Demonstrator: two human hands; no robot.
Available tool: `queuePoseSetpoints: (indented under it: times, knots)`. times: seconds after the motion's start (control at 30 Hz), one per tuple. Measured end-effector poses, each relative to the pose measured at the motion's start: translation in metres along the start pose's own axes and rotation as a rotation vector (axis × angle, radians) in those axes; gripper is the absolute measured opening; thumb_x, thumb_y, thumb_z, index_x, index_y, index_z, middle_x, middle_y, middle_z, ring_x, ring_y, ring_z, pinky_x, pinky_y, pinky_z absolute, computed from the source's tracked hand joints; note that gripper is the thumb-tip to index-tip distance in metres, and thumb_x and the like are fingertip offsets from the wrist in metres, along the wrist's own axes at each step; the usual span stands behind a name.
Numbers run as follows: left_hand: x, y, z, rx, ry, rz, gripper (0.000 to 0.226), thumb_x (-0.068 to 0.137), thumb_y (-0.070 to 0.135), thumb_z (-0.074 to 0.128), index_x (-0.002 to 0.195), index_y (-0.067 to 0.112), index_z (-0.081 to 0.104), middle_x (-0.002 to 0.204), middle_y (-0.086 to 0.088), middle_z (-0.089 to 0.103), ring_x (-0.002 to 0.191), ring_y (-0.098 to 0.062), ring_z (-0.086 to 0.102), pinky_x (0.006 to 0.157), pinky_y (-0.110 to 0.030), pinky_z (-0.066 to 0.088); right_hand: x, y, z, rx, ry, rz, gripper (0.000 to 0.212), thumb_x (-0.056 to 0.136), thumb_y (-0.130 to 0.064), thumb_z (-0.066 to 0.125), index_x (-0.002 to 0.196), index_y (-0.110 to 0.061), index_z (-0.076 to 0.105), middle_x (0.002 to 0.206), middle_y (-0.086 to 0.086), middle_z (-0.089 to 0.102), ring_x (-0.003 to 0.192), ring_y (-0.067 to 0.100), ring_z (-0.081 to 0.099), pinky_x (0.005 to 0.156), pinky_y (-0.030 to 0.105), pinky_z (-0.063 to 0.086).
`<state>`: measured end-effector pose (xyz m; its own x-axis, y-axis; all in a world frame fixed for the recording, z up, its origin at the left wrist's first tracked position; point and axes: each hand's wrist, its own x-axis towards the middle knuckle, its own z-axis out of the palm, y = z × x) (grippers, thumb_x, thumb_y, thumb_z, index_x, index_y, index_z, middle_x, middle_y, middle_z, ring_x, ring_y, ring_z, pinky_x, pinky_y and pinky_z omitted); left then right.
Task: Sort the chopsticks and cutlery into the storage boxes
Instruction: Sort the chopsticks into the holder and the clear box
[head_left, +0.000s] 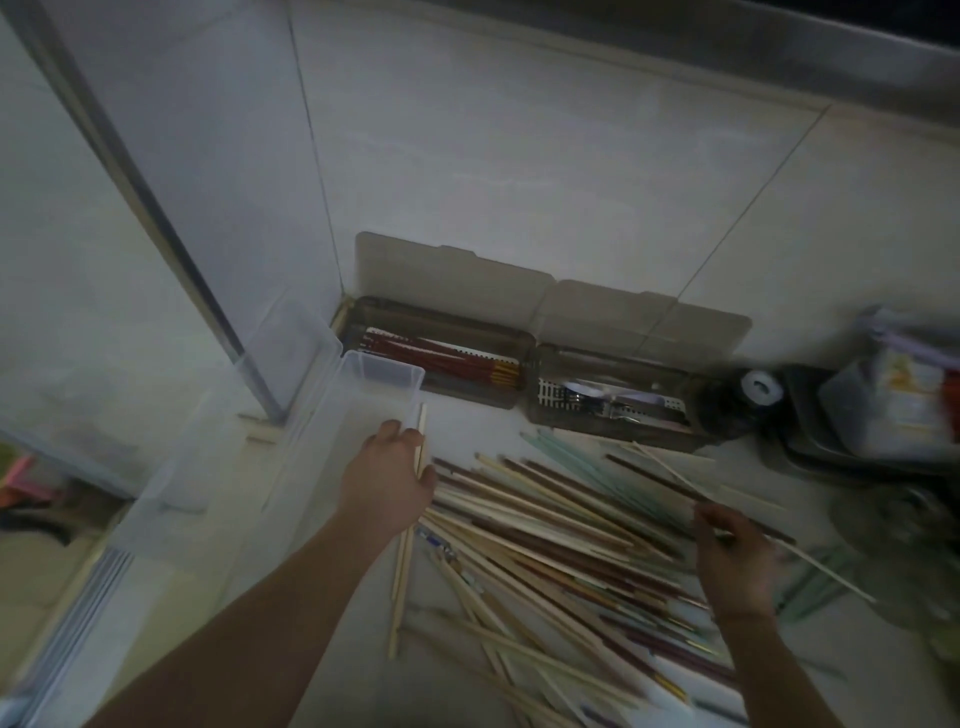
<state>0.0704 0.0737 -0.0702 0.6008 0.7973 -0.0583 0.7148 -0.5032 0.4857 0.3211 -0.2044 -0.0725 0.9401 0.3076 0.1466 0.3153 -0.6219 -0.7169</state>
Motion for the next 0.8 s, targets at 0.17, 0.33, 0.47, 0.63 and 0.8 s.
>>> queuePoseSetpoints:
  times: [0.17, 0.33, 0.47, 0.63, 0.8]
  knots:
    - [0.001, 0.003, -0.001, -0.011, -0.004, -0.007, 0.03, 0.082, 0.033, 0.065, 0.106, 0.015, 0.064, 0.111, -0.009, 0.053, 0.097, -0.032, 0.059, 0.08, -0.041, 0.054, -0.03, 0.042, -0.036, -0.172, -0.094, -0.163, 0.024, 0.079, 0.003, 0.072, 0.084, -0.021, 0.067, 0.079, 0.002, 0.064, 0.066, 0.023, 0.057, 0.06, 0.025, 0.043]
    - [0.0, 0.003, -0.003, 0.002, 0.006, -0.008, 0.034, 0.082, 0.032, 0.067, 0.11, 0.015, 0.064, 0.112, -0.009, 0.054, 0.096, -0.033, 0.06, 0.078, -0.039, 0.053, -0.055, 0.056, -0.049, -0.38, -0.26, -0.509, 0.01, 0.076, -0.018, 0.064, 0.078, -0.015, 0.074, 0.078, 0.002, 0.069, 0.068, 0.027, 0.062, 0.069, 0.027, 0.041]
    - [0.0, 0.004, -0.004, 0.002, 0.005, -0.006, 0.035, 0.082, 0.032, 0.067, 0.112, 0.014, 0.064, 0.111, -0.01, 0.054, 0.094, -0.033, 0.06, 0.078, -0.038, 0.053, -0.062, 0.047, -0.047, -0.431, -0.265, -0.537, 0.014, 0.072, -0.02, 0.065, 0.079, -0.016, 0.076, 0.079, 0.0, 0.07, 0.068, 0.028, 0.062, 0.062, 0.028, 0.047]
    - [-0.001, 0.004, -0.006, 0.011, 0.002, -0.009, 0.036, 0.082, 0.032, 0.067, 0.113, 0.013, 0.065, 0.113, -0.01, 0.055, 0.095, -0.033, 0.061, 0.08, -0.038, 0.052, -0.06, 0.026, -0.037, -0.466, -0.292, -0.553, 0.012, 0.072, -0.01, 0.081, 0.081, -0.015, 0.078, 0.08, 0.001, 0.071, 0.07, 0.029, 0.063, 0.06, 0.034, 0.054]
    - [-0.001, 0.006, -0.007, 0.017, -0.01, -0.022, 0.037, 0.083, 0.032, 0.066, 0.115, 0.013, 0.064, 0.115, -0.01, 0.054, 0.097, -0.033, 0.06, 0.081, -0.04, 0.052, -0.057, 0.017, -0.033, -0.541, -0.328, -0.612, 0.025, 0.059, -0.008, 0.089, 0.078, -0.018, 0.077, 0.077, 0.0, 0.07, 0.066, 0.028, 0.063, 0.052, 0.034, 0.052]
